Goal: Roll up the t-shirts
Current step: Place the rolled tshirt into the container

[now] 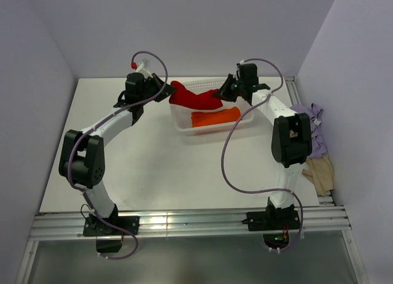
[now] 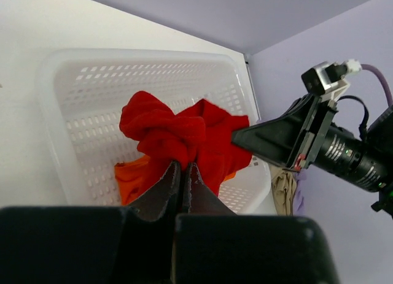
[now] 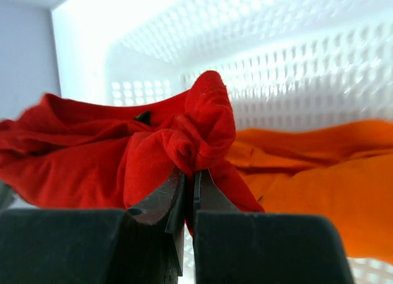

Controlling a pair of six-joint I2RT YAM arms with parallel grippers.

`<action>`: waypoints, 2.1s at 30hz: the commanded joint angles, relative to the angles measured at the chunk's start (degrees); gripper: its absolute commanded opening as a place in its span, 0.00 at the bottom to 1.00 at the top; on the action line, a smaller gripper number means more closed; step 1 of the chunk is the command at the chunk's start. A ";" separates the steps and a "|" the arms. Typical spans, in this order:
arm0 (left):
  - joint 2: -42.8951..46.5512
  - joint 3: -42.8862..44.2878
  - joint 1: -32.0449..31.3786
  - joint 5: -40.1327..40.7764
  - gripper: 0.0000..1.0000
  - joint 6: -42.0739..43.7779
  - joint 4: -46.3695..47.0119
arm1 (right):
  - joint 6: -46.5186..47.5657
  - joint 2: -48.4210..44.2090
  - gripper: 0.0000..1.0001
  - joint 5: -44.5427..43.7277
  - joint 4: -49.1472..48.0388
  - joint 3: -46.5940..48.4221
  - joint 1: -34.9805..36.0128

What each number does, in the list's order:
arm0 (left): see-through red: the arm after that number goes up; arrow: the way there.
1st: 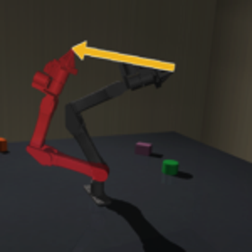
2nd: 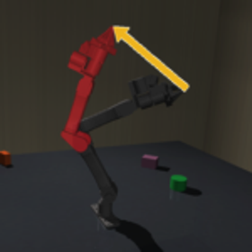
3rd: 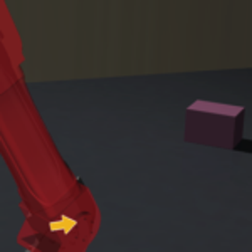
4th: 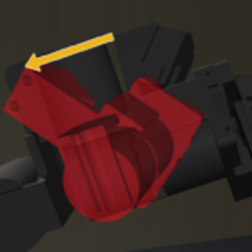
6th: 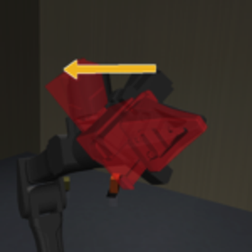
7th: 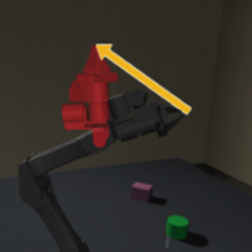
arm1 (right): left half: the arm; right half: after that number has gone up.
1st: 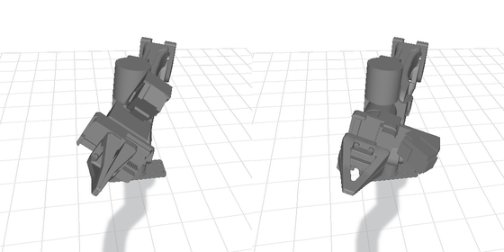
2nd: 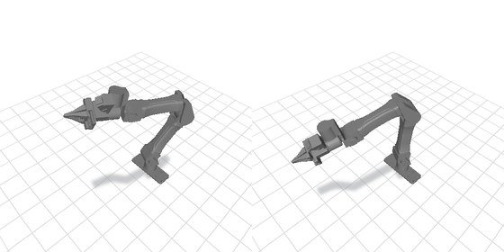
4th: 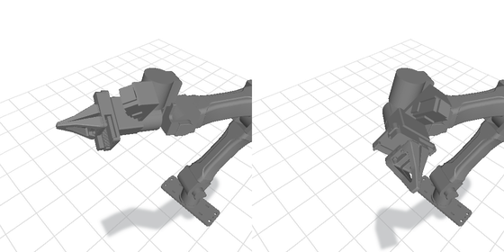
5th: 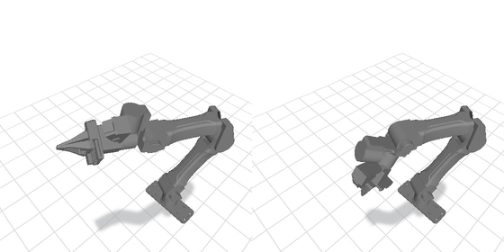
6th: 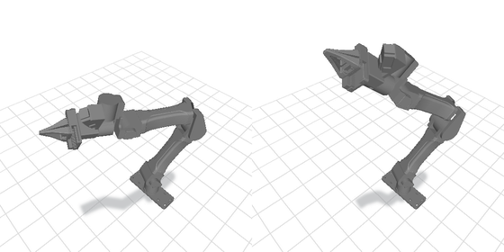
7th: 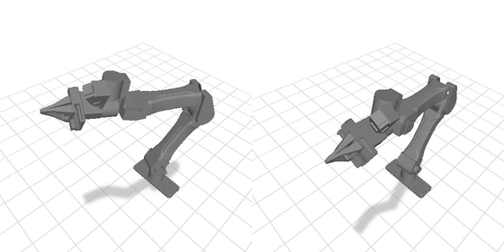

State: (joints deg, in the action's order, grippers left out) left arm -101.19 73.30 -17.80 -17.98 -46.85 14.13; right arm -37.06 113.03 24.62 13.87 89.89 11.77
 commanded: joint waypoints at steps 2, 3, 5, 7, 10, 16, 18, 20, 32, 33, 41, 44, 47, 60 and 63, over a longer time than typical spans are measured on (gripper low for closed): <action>-3.31 1.67 -1.88 -1.10 0.00 -1.66 5.12 | 2.25 -0.36 0.00 2.89 1.51 5.99 -3.23; -5.32 2.98 -2.32 -0.57 0.00 -1.14 5.03 | 2.60 0.16 0.00 2.89 1.77 6.52 -3.59; -7.52 4.91 -3.98 1.27 0.00 -0.35 4.24 | 3.30 1.57 0.00 2.45 1.86 7.23 -4.47; -10.95 7.82 -5.04 1.89 0.00 0.18 3.19 | 3.31 2.45 0.00 2.36 0.99 7.23 -5.09; -14.99 11.15 -6.54 3.12 0.00 0.79 2.48 | 4.01 3.86 0.00 1.22 0.63 7.32 -6.06; -22.47 18.54 -8.39 5.41 0.00 2.82 -2.17 | 5.77 6.32 0.00 -0.01 1.25 7.58 -6.50; -23.00 19.07 -8.56 6.89 0.00 3.25 -3.58 | 6.47 5.71 0.00 -1.85 1.86 6.62 -6.50; -23.26 19.51 -8.83 8.48 0.00 4.13 -6.90 | 7.26 5.27 0.00 -3.95 2.39 5.57 -6.59; -21.16 19.51 -9.53 13.31 0.00 4.31 -17.47 | 9.63 0.53 0.00 -8.01 5.91 -0.05 -6.94; -20.90 19.34 -9.71 13.58 0.00 4.57 -18.25 | 9.64 0.17 0.00 -8.53 5.82 -0.41 -6.85; -20.37 21.18 -11.64 17.00 0.00 6.68 -25.73 | 12.53 -0.27 0.00 -16.35 9.95 -1.29 -5.62; -20.80 21.10 -11.73 17.71 0.00 6.33 -27.66 | 13.24 0.43 0.00 -18.99 11.53 -1.82 -4.92; -21.33 21.18 -12.08 17.71 0.00 6.42 -29.41 | 13.77 0.96 0.00 -23.11 13.20 -2.17 -4.22; -17.47 18.63 -13.66 22.11 0.21 7.39 -27.93 | 13.59 0.00 0.33 -27.78 14.78 -1.12 -3.24; -17.29 21.69 -13.58 22.54 0.27 8.44 -29.07 | 12.89 -1.41 0.43 -27.96 14.08 -1.56 -3.24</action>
State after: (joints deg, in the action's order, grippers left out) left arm -122.30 91.85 -31.29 2.70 -40.75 -12.62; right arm -24.27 115.52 0.32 26.83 87.83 8.95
